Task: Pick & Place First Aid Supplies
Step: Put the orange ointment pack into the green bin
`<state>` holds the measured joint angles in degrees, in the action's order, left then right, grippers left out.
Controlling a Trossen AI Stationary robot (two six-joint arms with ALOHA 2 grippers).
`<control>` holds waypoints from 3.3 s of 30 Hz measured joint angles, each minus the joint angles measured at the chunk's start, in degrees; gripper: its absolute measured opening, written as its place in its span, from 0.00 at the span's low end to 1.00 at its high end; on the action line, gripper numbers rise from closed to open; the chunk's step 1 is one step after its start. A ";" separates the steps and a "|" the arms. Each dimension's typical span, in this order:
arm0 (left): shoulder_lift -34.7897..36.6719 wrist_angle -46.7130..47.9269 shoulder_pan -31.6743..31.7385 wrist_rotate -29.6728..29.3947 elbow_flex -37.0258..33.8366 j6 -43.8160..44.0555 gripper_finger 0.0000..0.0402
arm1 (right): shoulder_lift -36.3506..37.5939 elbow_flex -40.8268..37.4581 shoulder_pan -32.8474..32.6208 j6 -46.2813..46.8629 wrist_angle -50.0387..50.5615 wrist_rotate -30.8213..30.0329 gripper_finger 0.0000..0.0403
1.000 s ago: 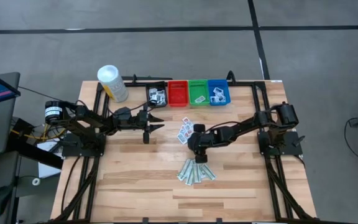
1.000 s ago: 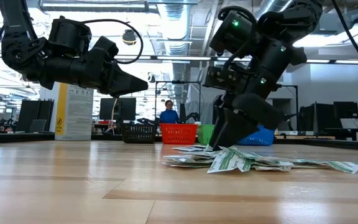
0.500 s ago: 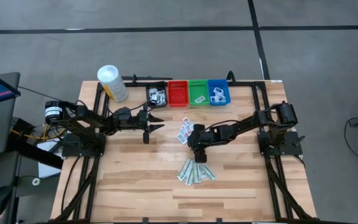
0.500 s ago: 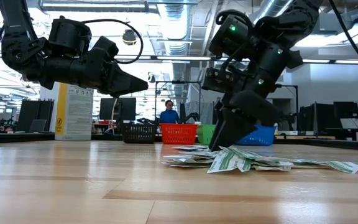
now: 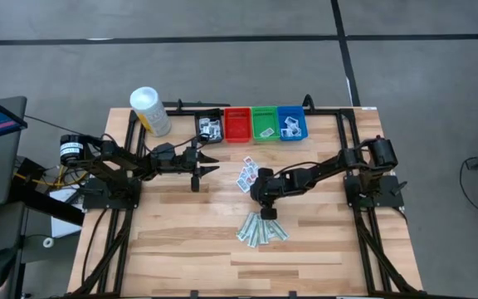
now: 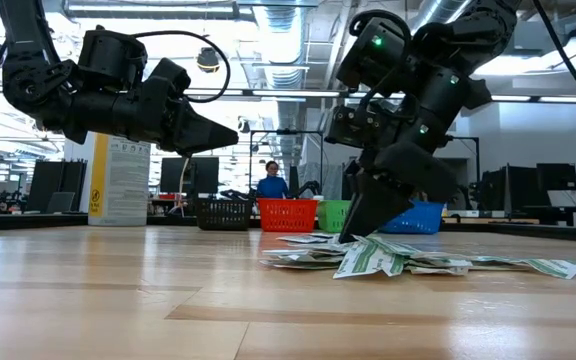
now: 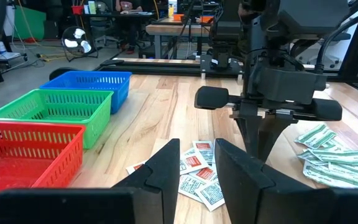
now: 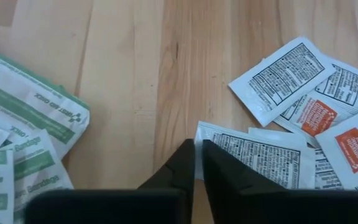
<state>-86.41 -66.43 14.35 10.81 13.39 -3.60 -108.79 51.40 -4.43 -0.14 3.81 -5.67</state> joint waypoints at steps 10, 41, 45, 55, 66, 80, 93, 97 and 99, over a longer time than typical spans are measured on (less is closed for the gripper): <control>0.00 0.37 0.00 0.00 0.00 0.00 0.25 | 1.60 1.52 -1.34 -2.05 1.54 -1.53 0.00; -0.01 0.87 0.00 -0.02 0.00 -0.24 0.25 | 7.21 2.64 0.26 0.29 7.89 -9.31 0.38; 0.00 0.86 0.01 0.00 0.00 -0.24 0.25 | 7.26 2.66 -0.62 3.01 6.52 -9.20 0.54; 0.00 0.85 -0.40 -0.01 0.00 -0.22 0.25 | 6.58 2.75 -3.45 5.25 4.07 -10.12 0.70; 0.00 0.83 -1.55 0.00 0.02 -0.58 0.25 | 3.30 2.73 -3.39 7.29 4.28 -12.72 0.70; 0.00 0.83 -1.55 0.00 0.02 -0.61 0.25 | 3.35 2.75 -3.39 9.27 6.09 -15.39 0.70; 0.00 0.83 -1.55 0.00 0.04 -0.59 0.25 | 3.37 2.77 -3.39 9.27 6.69 -15.43 0.52; -0.01 0.83 -1.55 0.00 0.02 -0.58 0.25 | 3.32 2.75 -3.32 9.25 6.88 -15.50 0.36; 0.00 0.83 -1.55 -0.01 0.03 -0.52 0.25 | 3.32 2.73 -3.31 9.23 6.88 -15.60 0.27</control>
<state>-86.41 -65.60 12.80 10.80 13.41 -4.12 -105.47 54.13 -7.73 9.09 10.70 -21.27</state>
